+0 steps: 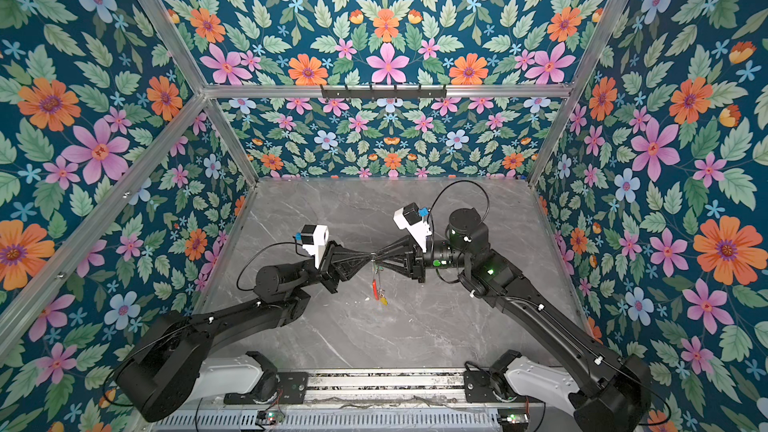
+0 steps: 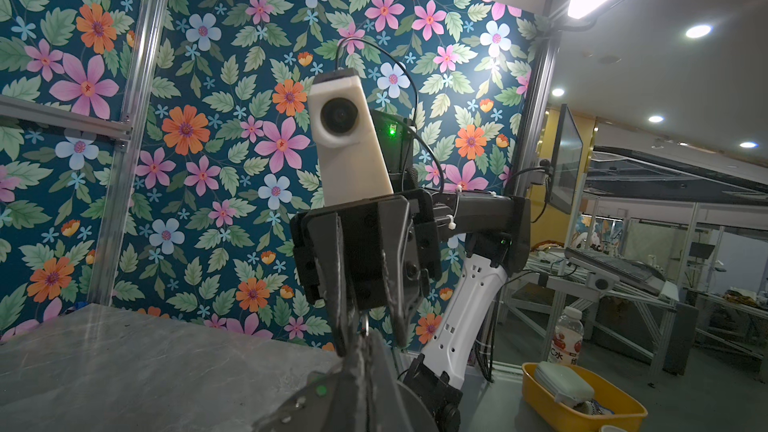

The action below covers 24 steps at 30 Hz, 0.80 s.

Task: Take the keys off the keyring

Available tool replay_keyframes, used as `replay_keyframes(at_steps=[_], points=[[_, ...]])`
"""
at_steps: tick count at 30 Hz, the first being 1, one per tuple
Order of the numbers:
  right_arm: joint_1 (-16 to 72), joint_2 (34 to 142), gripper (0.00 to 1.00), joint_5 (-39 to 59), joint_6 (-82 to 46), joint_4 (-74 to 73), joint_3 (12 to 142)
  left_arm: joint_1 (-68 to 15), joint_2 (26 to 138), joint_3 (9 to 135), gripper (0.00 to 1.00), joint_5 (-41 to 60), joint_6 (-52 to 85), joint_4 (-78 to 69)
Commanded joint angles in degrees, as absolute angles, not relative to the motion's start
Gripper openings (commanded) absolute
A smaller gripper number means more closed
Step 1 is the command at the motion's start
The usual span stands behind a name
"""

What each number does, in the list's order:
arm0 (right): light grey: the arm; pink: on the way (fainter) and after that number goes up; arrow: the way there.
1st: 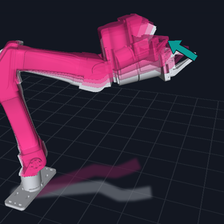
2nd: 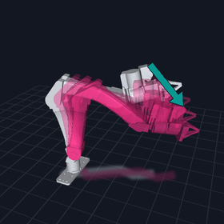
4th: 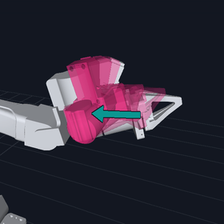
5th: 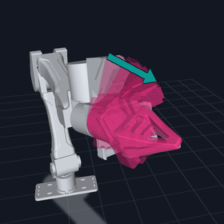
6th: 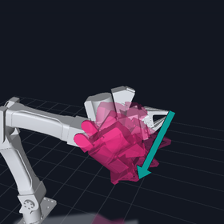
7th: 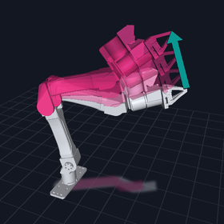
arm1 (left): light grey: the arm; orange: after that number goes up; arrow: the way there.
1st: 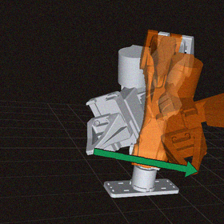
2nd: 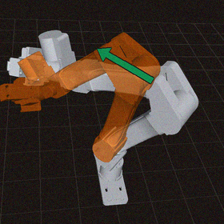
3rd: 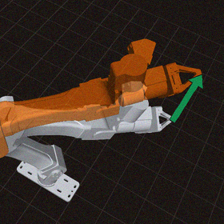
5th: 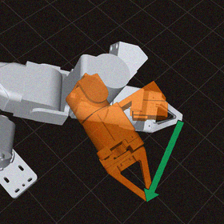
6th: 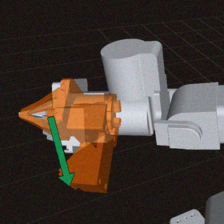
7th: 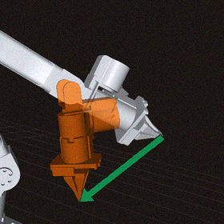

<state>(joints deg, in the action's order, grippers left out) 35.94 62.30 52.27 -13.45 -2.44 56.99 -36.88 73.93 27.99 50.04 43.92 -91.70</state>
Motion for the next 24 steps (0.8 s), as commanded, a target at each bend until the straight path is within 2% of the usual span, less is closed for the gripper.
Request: replay_keyframes(at_steps=[1,14,19,24], points=[[36.17,62.56,0.23,52.12,-13.18,-3.06,57.29,-36.83,73.91,27.95,0.00,49.32,44.13,-94.92],[36.91,63.34,0.15,50.54,-12.74,-2.58,57.47,-36.80,74.09,27.69,0.00,49.20,44.19,-95.10],[36.90,63.37,0.10,50.01,-12.66,-2.46,57.22,-36.78,74.09,27.55,0.00,49.06,44.26,-95.27],[36.83,63.02,0.00,49.37,-12.18,-1.51,57.23,-36.81,74.05,27.60,0.00,48.95,44.72,-95.27]])
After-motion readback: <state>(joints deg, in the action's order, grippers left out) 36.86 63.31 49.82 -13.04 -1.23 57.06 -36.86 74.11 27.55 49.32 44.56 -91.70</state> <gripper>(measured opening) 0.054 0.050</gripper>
